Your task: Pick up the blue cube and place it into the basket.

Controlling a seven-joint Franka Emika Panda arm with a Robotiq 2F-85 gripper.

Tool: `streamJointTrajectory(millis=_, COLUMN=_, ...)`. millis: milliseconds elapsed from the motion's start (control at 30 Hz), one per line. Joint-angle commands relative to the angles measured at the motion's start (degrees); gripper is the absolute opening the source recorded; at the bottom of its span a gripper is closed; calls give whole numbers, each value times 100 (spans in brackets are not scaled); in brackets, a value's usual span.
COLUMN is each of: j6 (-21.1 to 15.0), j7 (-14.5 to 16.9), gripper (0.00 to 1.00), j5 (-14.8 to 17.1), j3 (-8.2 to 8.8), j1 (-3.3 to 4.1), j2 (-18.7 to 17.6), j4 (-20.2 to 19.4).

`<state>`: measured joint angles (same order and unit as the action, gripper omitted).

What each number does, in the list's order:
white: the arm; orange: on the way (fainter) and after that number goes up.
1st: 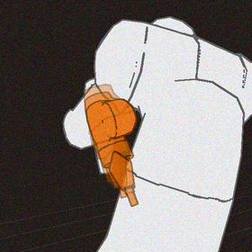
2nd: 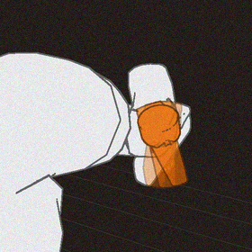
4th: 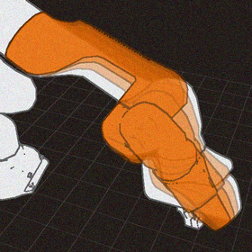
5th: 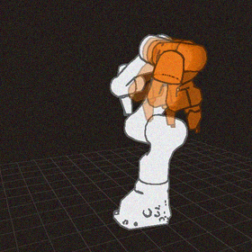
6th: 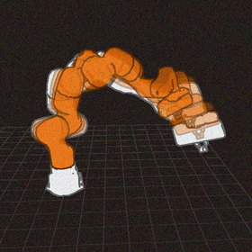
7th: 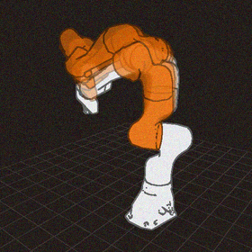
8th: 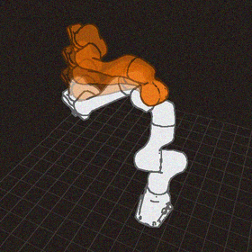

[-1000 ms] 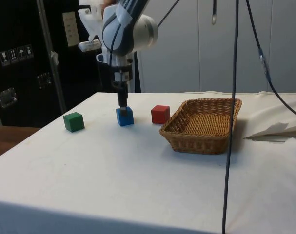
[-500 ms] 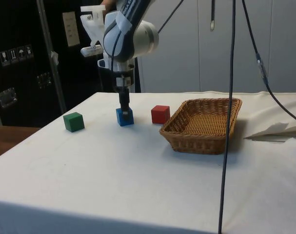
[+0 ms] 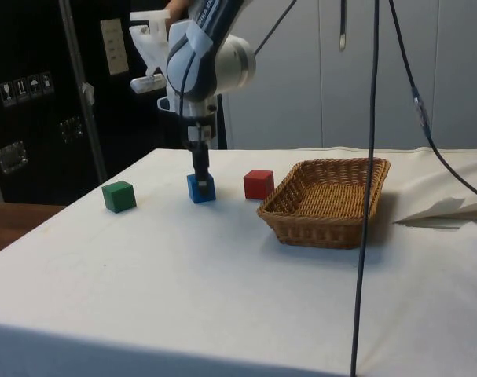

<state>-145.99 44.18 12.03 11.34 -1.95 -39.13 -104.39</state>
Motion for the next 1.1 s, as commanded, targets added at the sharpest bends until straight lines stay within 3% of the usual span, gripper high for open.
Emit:
streamJointTrajectory(millis=0, j6=-46, j7=17, gripper=100, j5=29, j3=-29, j1=-17, j2=-29, j4=17)
streamJointTrajectory(millis=567, j6=40, j7=-17, gripper=100, j5=-6, j3=6, j1=23, j2=57, j4=6)
streamJointTrajectory(millis=1067, j6=63, j7=11, gripper=100, j5=23, j3=-23, j1=0, j2=69, j4=17)
